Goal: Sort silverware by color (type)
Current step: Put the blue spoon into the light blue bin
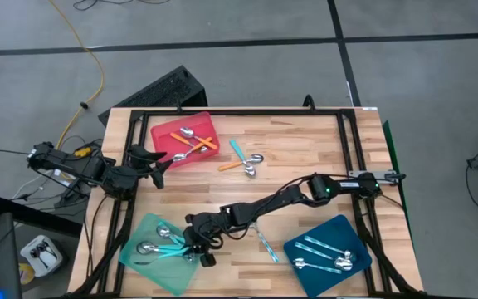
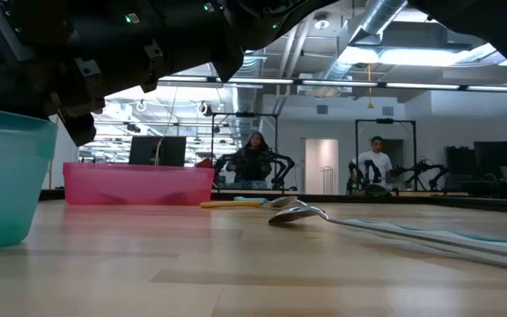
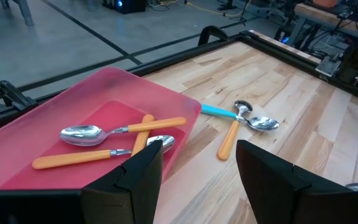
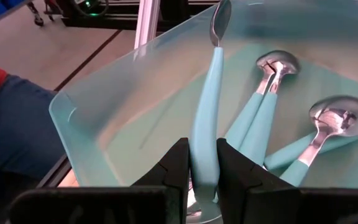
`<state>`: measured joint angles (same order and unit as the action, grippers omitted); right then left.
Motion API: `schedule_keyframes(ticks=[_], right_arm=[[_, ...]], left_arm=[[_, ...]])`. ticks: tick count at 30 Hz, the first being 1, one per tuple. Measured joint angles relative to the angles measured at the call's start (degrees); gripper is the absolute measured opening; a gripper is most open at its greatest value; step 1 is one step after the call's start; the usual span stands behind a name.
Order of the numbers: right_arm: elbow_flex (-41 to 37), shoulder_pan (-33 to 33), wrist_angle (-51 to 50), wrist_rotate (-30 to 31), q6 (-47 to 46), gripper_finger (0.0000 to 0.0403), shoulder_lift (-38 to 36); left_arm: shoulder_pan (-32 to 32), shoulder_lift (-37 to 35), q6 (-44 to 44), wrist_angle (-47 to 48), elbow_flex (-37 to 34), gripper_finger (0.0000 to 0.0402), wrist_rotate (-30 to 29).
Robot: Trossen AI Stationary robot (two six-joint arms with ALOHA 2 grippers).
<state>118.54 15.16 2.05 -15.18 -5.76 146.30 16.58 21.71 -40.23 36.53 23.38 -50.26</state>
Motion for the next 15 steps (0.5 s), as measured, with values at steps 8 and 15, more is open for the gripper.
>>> schedule_keyframes(ticks=[8,15], right_arm=[[0.0,-0.3,-0.3,-1.2,-2.0,0.0079,0.0],[0.0,-0.3,-1.3,-1.2,-2.8,0.0088,-0.1]], left_arm=[[0.0,0.0,0.0,0.0,0.0,0.0190,0.0],[0.0,0.0,0.0,0.0,0.0,0.0190,0.0]])
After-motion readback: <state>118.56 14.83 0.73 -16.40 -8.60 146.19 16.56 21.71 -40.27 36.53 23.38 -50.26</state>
